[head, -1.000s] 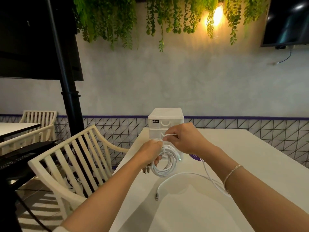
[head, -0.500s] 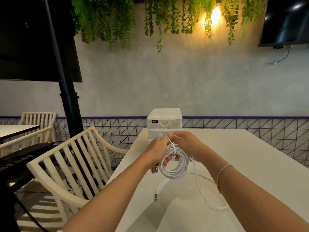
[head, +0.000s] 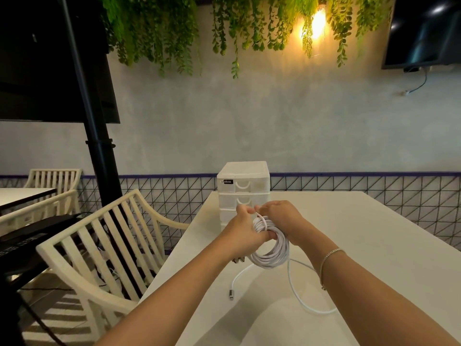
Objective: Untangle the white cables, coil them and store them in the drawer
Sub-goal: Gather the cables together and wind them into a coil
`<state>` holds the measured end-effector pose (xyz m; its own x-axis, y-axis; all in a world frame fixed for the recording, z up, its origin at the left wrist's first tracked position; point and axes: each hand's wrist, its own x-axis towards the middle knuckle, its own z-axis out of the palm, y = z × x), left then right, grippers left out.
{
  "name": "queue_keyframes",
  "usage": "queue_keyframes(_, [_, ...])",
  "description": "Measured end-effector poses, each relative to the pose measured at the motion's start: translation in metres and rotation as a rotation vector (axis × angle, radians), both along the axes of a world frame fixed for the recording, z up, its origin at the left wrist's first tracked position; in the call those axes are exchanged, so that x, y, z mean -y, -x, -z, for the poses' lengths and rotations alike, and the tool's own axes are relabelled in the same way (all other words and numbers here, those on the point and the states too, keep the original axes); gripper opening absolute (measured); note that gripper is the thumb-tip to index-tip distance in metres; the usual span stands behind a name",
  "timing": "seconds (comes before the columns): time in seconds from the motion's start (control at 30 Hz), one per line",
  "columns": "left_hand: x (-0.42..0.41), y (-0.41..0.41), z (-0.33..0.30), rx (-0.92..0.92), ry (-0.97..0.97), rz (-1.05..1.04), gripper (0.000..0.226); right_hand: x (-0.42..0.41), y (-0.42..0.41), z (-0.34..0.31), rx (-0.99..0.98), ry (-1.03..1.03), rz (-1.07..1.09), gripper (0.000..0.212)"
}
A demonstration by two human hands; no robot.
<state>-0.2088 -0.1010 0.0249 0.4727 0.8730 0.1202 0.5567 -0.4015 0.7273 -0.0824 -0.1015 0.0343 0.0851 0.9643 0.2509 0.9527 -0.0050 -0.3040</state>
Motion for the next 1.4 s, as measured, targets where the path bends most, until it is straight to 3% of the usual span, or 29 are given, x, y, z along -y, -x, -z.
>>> queue_keyframes(0.03, [0.001, 0.000, 0.001, 0.002, -0.030, -0.024, 0.066, 0.002, 0.001, -0.005, 0.096, 0.062, -0.013, 0.029])
queue_keyframes(0.1, [0.005, -0.001, 0.002, -0.016, -0.091, -0.030, 0.062, 0.006, 0.001, -0.011, 0.007, 0.163, -0.022, 0.024])
queue_keyframes(0.17, [0.006, -0.002, 0.004, -0.049, -0.171, 0.002, 0.058, 0.007, -0.002, -0.012, -0.278, 0.257, -0.027, 0.011])
queue_keyframes(0.23, [0.009, -0.002, 0.003, -0.074, -0.205, 0.039, 0.049, 0.010, -0.006, -0.014, -0.666, 0.336, 0.013, 0.020])
queue_keyframes(0.27, [0.011, -0.001, 0.002, -0.076, -0.201, 0.051, 0.044, 0.010, -0.010, -0.014, -0.753, 0.380, 0.022, 0.024])
queue_keyframes(0.5, [0.010, 0.001, -0.003, -0.093, -0.254, 0.067, 0.023, 0.016, -0.024, -0.004, -1.025, 0.476, 0.041, 0.028])
queue_keyframes(0.63, [0.004, -0.001, -0.001, -0.070, -0.254, 0.033, 0.051, 0.010, -0.026, 0.007, -1.131, 0.480, 0.007, 0.030])
queue_keyframes(0.83, [-0.011, -0.004, 0.008, 0.008, -0.186, -0.001, 0.053, 0.004, -0.026, 0.014, -1.114, 0.466, -0.035, 0.029])
queue_keyframes(1.0, [-0.029, 0.004, 0.017, 0.155, -0.051, -0.101, 0.053, 0.006, -0.035, 0.028, -0.888, 0.462, -0.057, 0.019])
queue_keyframes(1.17, [-0.044, 0.019, 0.011, 0.258, -0.011, -0.208, 0.051, 0.018, -0.067, 0.051, -0.778, 0.586, -0.094, 0.005])
queue_keyframes(1.3, [-0.056, 0.039, 0.002, 0.240, -0.086, -0.310, 0.056, 0.027, -0.091, 0.063, -0.621, 0.682, 0.049, 0.009])
queue_keyframes(1.4, [-0.058, 0.045, -0.001, 0.176, -0.131, -0.315, 0.055, 0.024, -0.093, 0.063, -0.628, 0.509, 0.144, 0.028])
